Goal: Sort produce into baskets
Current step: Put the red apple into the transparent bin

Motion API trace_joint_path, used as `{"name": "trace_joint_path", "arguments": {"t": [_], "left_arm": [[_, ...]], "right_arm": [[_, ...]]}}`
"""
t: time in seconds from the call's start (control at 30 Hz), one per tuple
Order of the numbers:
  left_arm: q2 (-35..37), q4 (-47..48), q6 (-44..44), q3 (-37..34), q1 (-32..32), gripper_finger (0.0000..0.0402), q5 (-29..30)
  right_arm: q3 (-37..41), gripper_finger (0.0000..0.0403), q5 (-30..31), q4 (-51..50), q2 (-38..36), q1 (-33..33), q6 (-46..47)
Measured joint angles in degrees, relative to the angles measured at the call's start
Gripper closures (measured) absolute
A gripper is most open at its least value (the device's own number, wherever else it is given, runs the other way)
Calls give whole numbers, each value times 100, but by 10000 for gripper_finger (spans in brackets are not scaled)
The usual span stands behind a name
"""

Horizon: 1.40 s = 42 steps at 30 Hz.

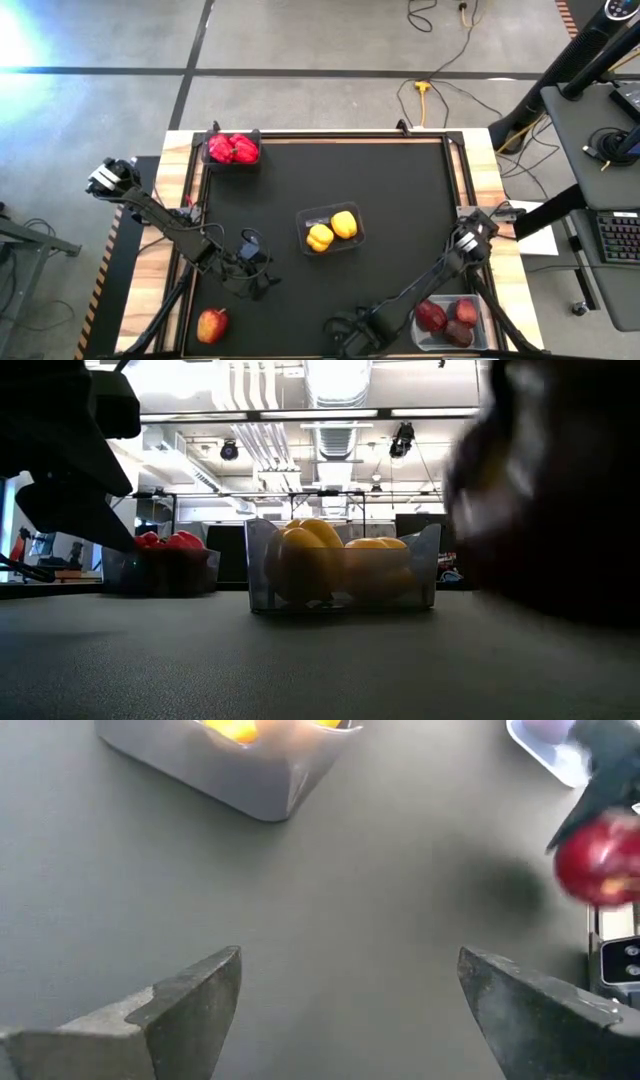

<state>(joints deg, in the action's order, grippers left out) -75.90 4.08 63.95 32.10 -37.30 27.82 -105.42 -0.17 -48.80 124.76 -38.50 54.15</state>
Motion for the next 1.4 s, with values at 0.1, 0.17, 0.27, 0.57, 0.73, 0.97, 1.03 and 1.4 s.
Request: {"name": "trace_joint_path", "arguments": {"t": [0.1,0.17,0.27,0.57,0.73,0.97,1.03,1.4], "left_arm": [[2,-2,-16,0,0,48,-106],[2,1,-18,0,0,48,-209],[5,-10,-38,0,-2,47,-287],[7,-103,-218,0,0,47,-153],[7,-116,-239,0,5,47,21],[7,-195,-320,2,4,47,-209],[7,-203,-290,0,-1,47,-281],[7,-292,-193,0,-4,47,-298]], "right_arm": [[-276,125,-141,-781,-284,67,371],[-466,125,-217,-1511,-514,56,594],[-617,125,-354,-2541,-899,-148,1090],[-228,125,-1059,-3451,-1889,-1470,3532],[120,125,-1060,-3120,-1933,-1874,4567],[797,100,-1036,-2612,-1735,-1793,4739],[955,95,-1038,-2594,-1729,-1745,4889],[1050,24,-1855,-2564,-1737,-1468,4225]]}}
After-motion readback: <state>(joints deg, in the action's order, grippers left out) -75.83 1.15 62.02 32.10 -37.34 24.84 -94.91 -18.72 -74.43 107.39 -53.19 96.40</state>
